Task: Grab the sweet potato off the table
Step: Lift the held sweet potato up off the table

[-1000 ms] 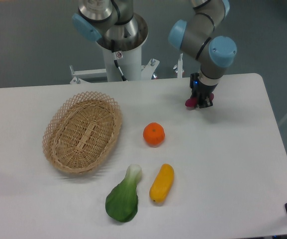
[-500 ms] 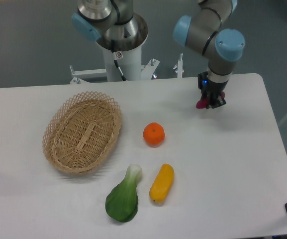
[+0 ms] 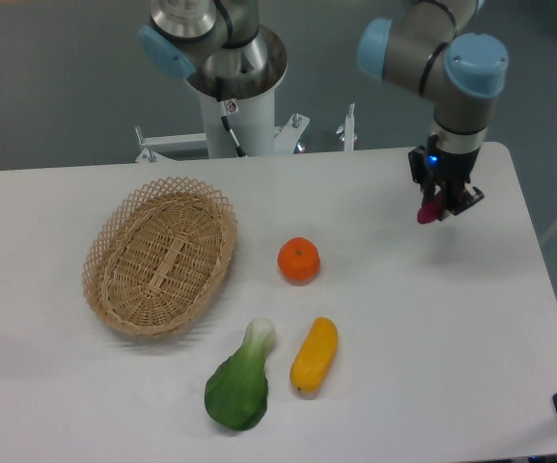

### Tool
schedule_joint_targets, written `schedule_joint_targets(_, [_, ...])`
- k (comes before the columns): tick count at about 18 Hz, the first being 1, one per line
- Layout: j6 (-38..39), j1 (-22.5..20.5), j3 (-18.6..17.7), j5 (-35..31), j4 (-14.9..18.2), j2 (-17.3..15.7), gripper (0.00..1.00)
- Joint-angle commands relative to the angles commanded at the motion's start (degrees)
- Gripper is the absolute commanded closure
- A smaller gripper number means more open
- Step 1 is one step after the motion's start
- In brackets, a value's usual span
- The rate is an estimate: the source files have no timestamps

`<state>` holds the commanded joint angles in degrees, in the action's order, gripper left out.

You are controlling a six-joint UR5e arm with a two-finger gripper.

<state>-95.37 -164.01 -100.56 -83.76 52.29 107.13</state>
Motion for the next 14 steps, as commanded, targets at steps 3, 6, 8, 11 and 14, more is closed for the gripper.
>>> schedule_joint_targets(3, [1.50,0.70,2.81,0.27,0.96,1.49,0.66])
schedule_joint_targets(6, [3.79,1.32,5.80,0.18,2.28,2.46,0.66])
schedule_joint_targets(8, [3.97,1.50,7.82,0.00,3.42,3.52,0.66])
schedule_joint_targets(11, [4.32,2.37,10.46,-0.61,5.79,4.22,0.66])
schedule_joint_targets(14, [4.76,2.46,10.91,-0.70,6.15,4.31,0.66])
